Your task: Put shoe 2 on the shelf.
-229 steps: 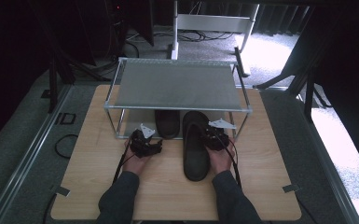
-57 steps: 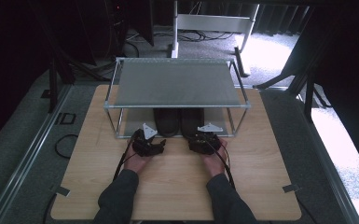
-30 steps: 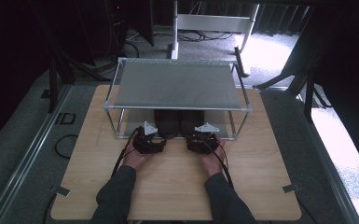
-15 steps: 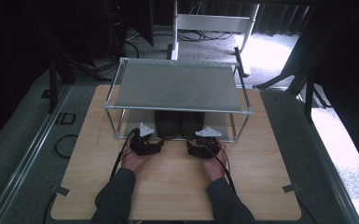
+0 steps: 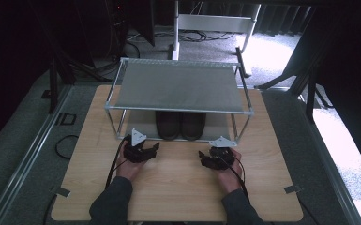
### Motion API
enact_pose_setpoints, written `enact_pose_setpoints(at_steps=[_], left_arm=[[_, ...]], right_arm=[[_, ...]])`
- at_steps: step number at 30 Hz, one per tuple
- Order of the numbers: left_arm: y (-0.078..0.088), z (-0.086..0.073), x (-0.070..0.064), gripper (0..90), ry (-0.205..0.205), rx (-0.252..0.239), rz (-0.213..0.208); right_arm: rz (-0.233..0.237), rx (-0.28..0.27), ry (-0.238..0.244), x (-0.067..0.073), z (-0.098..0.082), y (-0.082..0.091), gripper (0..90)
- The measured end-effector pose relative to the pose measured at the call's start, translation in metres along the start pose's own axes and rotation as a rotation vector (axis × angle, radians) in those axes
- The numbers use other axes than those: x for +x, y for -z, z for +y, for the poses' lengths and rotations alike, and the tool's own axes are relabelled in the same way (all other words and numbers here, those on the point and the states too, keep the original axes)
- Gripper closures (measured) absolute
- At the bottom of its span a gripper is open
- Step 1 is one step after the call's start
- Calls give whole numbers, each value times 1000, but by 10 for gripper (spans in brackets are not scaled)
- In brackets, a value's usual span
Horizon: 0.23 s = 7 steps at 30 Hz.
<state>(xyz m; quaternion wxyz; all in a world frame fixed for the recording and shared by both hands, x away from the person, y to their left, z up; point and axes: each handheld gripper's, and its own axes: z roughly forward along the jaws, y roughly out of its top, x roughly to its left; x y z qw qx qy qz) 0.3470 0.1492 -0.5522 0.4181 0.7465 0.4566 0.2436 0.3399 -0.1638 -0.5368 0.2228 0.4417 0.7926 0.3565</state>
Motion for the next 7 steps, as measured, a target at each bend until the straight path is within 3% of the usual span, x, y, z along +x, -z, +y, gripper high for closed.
enact_pose_setpoints(at_steps=[7], left_arm=[[13, -11, -2, 341, -28, 12, 39]], right_arm=[[-21, 23, -19, -15, -17, 8, 335]])
